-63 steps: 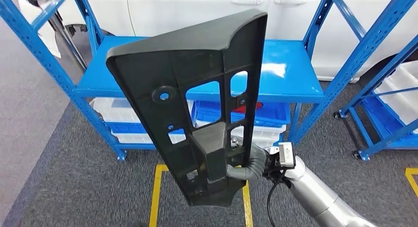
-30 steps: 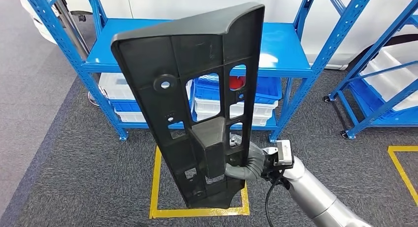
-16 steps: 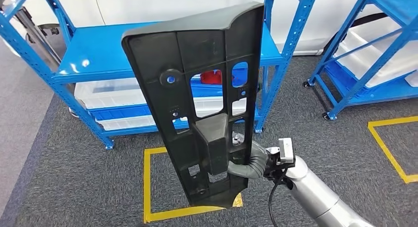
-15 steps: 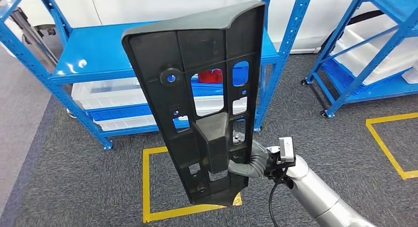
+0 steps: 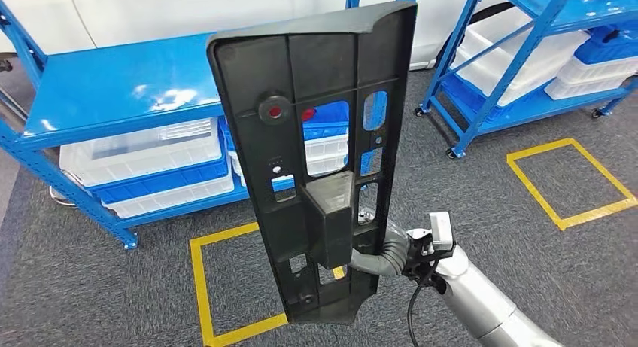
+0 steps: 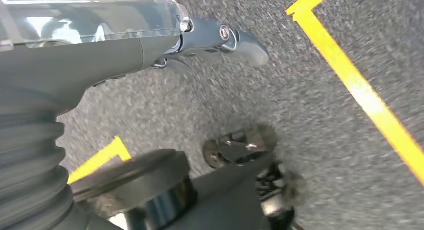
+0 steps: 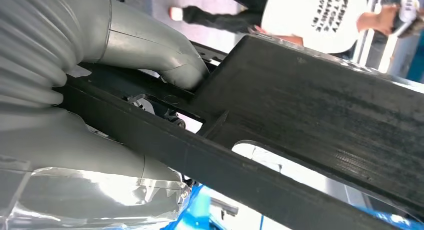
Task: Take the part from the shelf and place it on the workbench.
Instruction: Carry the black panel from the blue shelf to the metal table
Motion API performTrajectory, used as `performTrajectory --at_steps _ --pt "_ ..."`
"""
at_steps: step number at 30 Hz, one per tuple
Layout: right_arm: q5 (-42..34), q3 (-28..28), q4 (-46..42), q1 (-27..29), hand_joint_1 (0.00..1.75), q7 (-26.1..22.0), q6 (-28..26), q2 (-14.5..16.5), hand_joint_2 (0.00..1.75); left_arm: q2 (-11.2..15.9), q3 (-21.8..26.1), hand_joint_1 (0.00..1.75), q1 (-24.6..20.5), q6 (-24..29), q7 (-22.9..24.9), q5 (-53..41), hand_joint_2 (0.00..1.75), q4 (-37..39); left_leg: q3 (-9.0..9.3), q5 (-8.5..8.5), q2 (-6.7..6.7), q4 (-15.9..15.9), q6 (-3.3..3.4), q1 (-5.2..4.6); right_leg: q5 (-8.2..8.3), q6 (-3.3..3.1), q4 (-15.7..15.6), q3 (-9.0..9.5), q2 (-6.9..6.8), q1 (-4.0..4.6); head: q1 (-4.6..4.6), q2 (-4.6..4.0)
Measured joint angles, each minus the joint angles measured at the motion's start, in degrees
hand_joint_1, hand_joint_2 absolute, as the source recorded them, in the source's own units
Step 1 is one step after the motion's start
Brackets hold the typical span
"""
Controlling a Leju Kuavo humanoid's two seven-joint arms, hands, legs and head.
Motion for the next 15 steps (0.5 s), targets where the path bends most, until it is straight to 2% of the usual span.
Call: performTrajectory --at_steps 1,2,3,4,5,7,8,9,11,13,15 --pt "-0.27 -0.18 0.11 0.41 1.75 -0.43 0.18 0.28 1.75 0.01 0.11 0.0 0.26 0.16 -0.06 0.15 1.75 0.0 -0.09 0.01 0.77 0.02 0.02 -0.05 -1.79 0.31 3.96 -1.73 -0.63 -0.2 0.0 0.0" --pt "-0.52 -0.43 0.22 0.96 1.75 -0.84 0.35 0.52 1.75 0.02 0.24 0.0 0.48 0.3 -0.1 0.23 1.75 0.0 -0.16 0.0 1.49 0.05 0.02 -0.09 -2.72 0.57 6.8 -2.9 -0.87 -0.38 0.0 0.0" --pt "-0.8 -0.72 0.31 1.55 1.75 -1.21 0.48 0.68 1.75 0.02 0.38 0.0 0.61 0.41 -0.12 0.27 1.75 0.0 -0.22 -0.02 2.2 0.09 -0.01 -0.1 -2.64 0.75 7.68 -3.08 -1.03 -0.53 0.0 0.0" --pt "-1.11 -1.04 0.37 2.14 1.75 -1.58 0.57 0.76 1.75 0.01 0.51 0.0 0.65 0.47 -0.14 0.29 1.75 0.0 -0.23 -0.07 2.86 0.15 -0.08 -0.09 -1.52 0.83 6.11 -1.99 -1.29 -0.62 0.0 0.0" --pt "-1.49 -1.43 0.37 2.76 1.75 -1.97 0.63 0.78 1.75 -0.02 0.62 0.0 0.65 0.52 -0.13 0.25 1.75 0.0 -0.19 -0.14 3.48 0.21 -0.19 -0.1 0.25 0.78 2.39 0.25 -1.95 -0.65 -0.01 0.0" --pt "-2.43 -2.59 0.05 4.29 1.75 -2.83 0.78 0.79 1.75 -0.13 0.75 0.0 0.61 0.63 -0.08 0.16 1.75 0.0 -0.06 -0.35 4.42 0.33 -0.58 -0.29 2.59 0.05 -5.62 4.73 -4.39 -0.25 0.0 0.0" --pt "-2.82 -3.37 -0.28 5.3 1.75 -3.25 0.92 0.8 1.75 -0.19 0.82 0.0 0.59 0.69 -0.03 0.11 1.75 0.0 0.0 -0.44 4.79 0.36 -0.85 -0.41 2.98 -0.45 -7.83 5.88 -5.22 0.01 -0.01 0.0" --pt "-3.09 -4.19 -0.7 6.4 1.75 -3.59 1.07 0.81 1.75 -0.23 0.87 0.0 0.59 0.73 0.04 0.08 1.75 0.0 0.07 -0.49 5.13 0.35 -1.14 -0.5 2.87 -0.92 -8.57 6.15 -5.52 0.27 -0.01 0.0" --pt "-3.22 -5.76 -1.62 8.86 1.75 -4.2 1.14 0.82 1.75 -0.3 0.94 0.0 0.58 0.8 0.21 0.02 1.75 0.0 0.25 -0.61 5.88 0.26 -1.83 -0.51 3.13 -1.69 -8.66 6.0 -4.4 0.27 -0.01 0.0" --pt "-2.94 -6.97 -2.61 10.98 1.75 -4.66 0.79 0.8 1.75 -0.34 0.96 0.0 0.56 0.88 0.3 -0.02 1.75 0.0 -0.14 -2.04 4.66 1.76 -2.46 -0.39 3.54 -2.45 -9.16 6.06 -3.32 -0.04 -0.01 0.0" --pt "-2.59 -7.71 -3.31 12.37 1.75 -4.88 0.52 0.73 1.75 -0.35 0.98 0.0 0.65 0.94 0.32 -0.03 1.75 0.0 -2.61 -5.74 2.15 7.8 -2.77 -0.26 3.86 -2.99 -9.42 5.98 -2.16 -0.15 -0.01 0.0"
